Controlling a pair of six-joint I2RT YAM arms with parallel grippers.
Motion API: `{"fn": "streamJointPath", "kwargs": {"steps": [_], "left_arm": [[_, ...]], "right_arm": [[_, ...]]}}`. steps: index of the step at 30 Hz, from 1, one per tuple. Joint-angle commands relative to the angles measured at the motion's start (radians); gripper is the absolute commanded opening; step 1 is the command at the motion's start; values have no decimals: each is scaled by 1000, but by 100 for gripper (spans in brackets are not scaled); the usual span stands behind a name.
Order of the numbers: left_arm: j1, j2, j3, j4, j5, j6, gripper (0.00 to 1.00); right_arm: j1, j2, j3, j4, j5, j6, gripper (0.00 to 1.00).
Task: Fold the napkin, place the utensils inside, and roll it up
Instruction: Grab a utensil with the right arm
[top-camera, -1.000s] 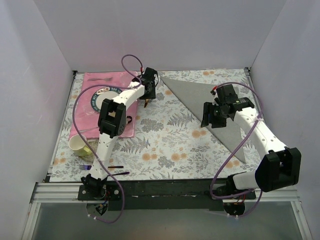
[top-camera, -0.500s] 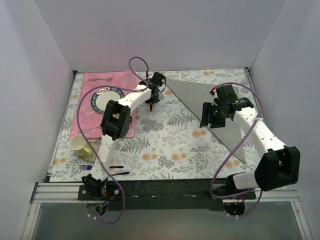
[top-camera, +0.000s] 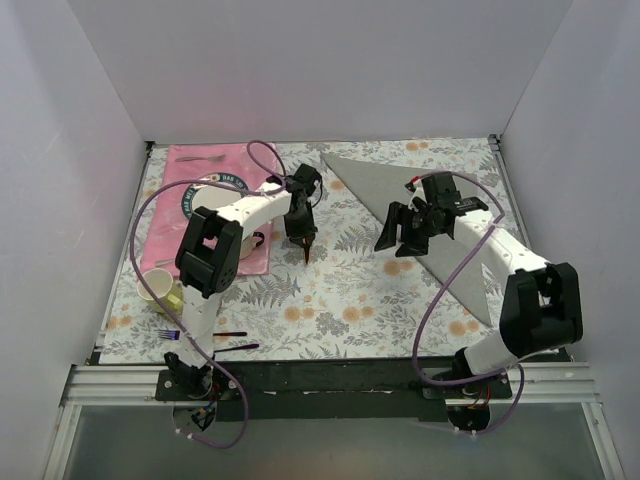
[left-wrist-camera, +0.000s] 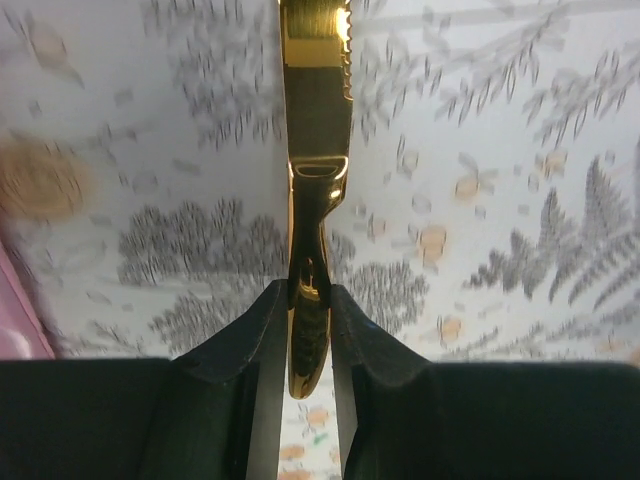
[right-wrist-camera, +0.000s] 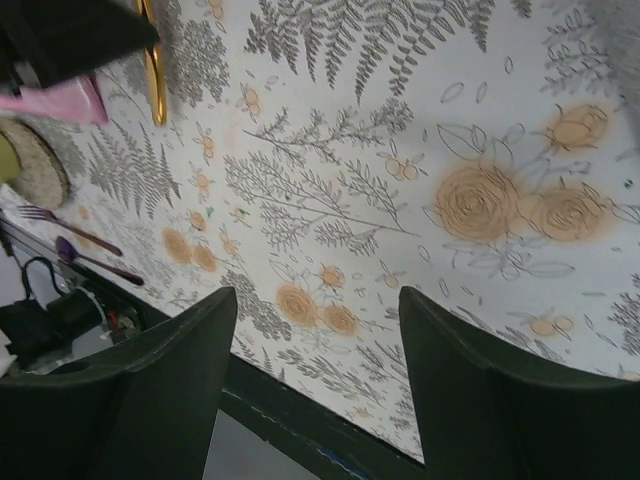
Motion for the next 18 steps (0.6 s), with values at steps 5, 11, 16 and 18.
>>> {"fn": "streamJointPath", "kwargs": {"steps": [5,11,16,18], "left_arm": [[-12,-259,-237,111,233,-145,0],[-17,-371,-387,182,245,-186,0],[-18,-405,-452,208,251,-200,0],[-20,-413,-457,208,250,-206,0]], "right_arm": [[115,187,-4,347,-156,250,72],[220,300,32,468,-149,343,69],[263,374,35,563,-157,434,68],[272,391,21,618,-169,490,68]]}}
